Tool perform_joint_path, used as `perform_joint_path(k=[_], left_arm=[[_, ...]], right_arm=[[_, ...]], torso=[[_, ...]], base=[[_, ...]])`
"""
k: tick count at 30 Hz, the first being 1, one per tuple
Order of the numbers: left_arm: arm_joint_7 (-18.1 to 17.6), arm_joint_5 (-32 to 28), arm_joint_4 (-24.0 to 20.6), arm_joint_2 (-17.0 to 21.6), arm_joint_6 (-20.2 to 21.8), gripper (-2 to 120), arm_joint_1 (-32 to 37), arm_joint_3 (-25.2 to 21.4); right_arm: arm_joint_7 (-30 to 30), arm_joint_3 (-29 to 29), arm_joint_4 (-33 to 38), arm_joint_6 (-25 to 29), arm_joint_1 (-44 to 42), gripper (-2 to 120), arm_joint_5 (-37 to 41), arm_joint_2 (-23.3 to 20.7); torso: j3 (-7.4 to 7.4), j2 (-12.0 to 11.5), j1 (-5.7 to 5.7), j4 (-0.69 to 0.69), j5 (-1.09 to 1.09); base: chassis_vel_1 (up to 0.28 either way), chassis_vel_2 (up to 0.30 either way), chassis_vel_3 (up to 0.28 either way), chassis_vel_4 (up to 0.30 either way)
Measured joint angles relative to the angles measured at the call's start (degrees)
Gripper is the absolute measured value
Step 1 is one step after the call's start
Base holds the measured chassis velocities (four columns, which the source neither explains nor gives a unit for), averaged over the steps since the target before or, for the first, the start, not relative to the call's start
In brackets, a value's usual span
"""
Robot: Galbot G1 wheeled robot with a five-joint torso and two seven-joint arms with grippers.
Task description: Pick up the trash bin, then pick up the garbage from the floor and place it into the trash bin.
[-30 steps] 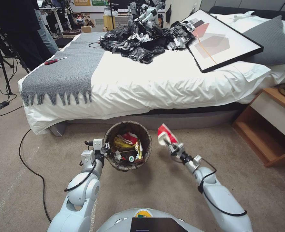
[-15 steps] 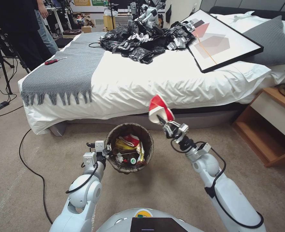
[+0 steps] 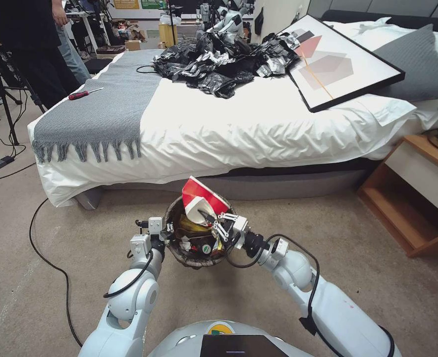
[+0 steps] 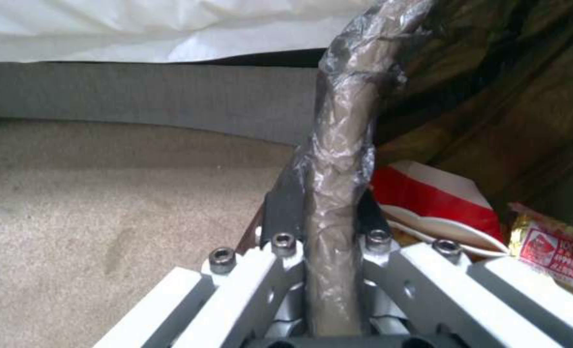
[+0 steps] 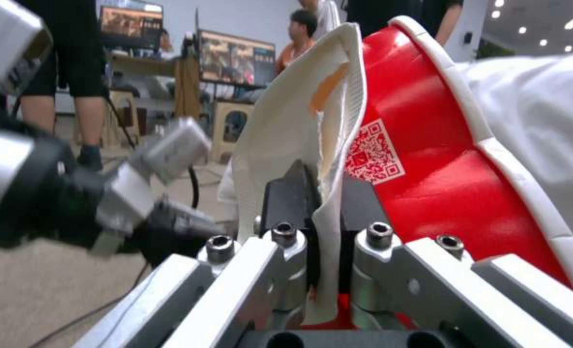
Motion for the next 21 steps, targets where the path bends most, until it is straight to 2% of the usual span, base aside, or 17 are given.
perform_joint_path(k=[6, 12, 14, 15, 18, 19, 21], left_arm=[[0.0, 0.1, 0.0, -0.2, 0.1, 2, 0.0, 0.1], [0.0, 0.1, 0.0, -0.3, 0.1, 2, -0.1, 0.1], [0.0, 0.0, 0.0, -0.2, 0.1, 2, -0.1, 0.1], [0.0, 0.0, 0.0, -0.2, 0.1, 2, -0.1, 0.1], [0.0, -0.1, 0.0, -0.2, 0.2, 2, -0.2, 0.1], [0.0, -0.1, 0.0, -0.2, 0.2, 2, -0.2, 0.1], [0.0, -0.1, 0.0, -0.2, 0.2, 2, -0.2, 0.1]], right_arm=[[-0.1, -1.1, -5.5, 1.0, 1.5, 3, -1.3, 1.3], [-0.4, -0.9, -8.0, 1.2, 1.7, 4, -2.3, 2.0], [-0.5, -0.7, -8.9, 1.5, 1.8, 14, -2.6, 2.3], [-0.5, -0.7, -8.9, 1.5, 1.8, 14, -2.6, 2.3], [-0.6, -0.5, -9.2, 1.5, 2.0, 28, -2.6, 2.5], [-0.6, -0.5, -9.2, 1.5, 2.0, 28, -2.6, 2.5], [-0.8, -0.5, -9.2, 1.5, 2.0, 37, -2.6, 2.6]], torso=[[0.0, 0.0, 0.0, 0.01, 0.0], [0.0, 0.0, 0.0, 0.0, 0.0], [0.0, 0.0, 0.0, 0.0, 0.0], [0.0, 0.0, 0.0, 0.0, 0.0], [0.0, 0.0, 0.0, 0.0, 0.0], [0.0, 0.0, 0.0, 0.0, 0.0], [0.0, 0.0, 0.0, 0.0, 0.0]], base=[[0.0, 0.0, 0.0, 0.0], [0.0, 0.0, 0.0, 0.0], [0.0, 0.0, 0.0, 0.0], [0.0, 0.0, 0.0, 0.0], [0.0, 0.0, 0.0, 0.0], [0.0, 0.0, 0.0, 0.0], [0.0, 0.0, 0.0, 0.0]])
